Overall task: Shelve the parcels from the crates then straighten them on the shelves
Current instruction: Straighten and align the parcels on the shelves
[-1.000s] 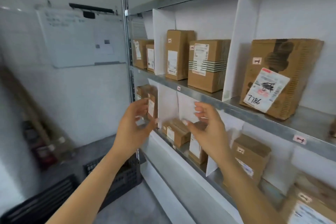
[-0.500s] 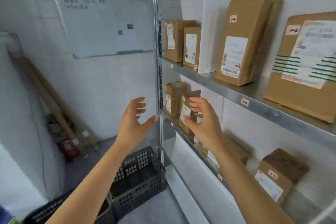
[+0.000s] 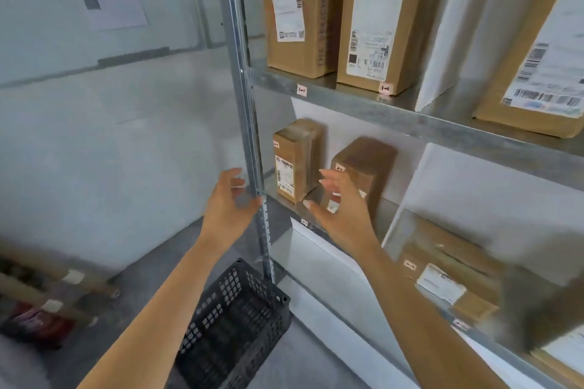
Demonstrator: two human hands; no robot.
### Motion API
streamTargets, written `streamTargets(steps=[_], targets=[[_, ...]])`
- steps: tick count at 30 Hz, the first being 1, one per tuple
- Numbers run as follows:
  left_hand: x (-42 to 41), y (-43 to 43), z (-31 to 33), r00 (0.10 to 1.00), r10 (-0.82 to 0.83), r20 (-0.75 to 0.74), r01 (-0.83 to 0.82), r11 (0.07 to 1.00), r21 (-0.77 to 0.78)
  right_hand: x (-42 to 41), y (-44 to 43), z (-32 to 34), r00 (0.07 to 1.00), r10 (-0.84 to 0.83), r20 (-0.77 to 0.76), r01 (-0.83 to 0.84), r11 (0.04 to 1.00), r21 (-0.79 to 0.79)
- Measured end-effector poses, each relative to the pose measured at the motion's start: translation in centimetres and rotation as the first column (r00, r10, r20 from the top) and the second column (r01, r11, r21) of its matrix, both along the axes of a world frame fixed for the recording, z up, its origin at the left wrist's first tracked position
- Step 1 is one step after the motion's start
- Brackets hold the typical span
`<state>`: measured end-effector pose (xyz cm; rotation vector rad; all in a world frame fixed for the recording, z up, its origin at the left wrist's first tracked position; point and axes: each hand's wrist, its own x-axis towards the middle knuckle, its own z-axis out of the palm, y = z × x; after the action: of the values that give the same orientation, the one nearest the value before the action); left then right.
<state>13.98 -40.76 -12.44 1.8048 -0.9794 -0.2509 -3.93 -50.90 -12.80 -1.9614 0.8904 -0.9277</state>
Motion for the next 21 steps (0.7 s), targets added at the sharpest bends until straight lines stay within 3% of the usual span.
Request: streamTargets(steps=[6,12,16,21], targets=[[6.2,-8.0,-5.0,0.994,-0.100,-0.049,0.104,0.991,0.083,7.6,-5.2,-5.8,0.998,-0.057,-0.039,0.064,0.982,0.179],[10.5,-15.3,-10.4,0.951,-0.196,-0.239,0.238,0.957,0.165,14.5,-10.4,-10.7,0.969,-0.201,-0.144,0.220,0.966,0.135],[12.3,-19.0,-13.4,0.913,-0.247,-0.323,0.317,0.931,0.183,17.7,-12.9,-14.5,0.936,-0.304,-0.180,0.342,0.908,0.244],[13.5,-22.0,-16.8,0.838,-0.379,-0.393,0.458,0.880,0.128,19.5,-14.3,-18.3,0.894,-0.433,-0.117,0.442,0.807,0.391]])
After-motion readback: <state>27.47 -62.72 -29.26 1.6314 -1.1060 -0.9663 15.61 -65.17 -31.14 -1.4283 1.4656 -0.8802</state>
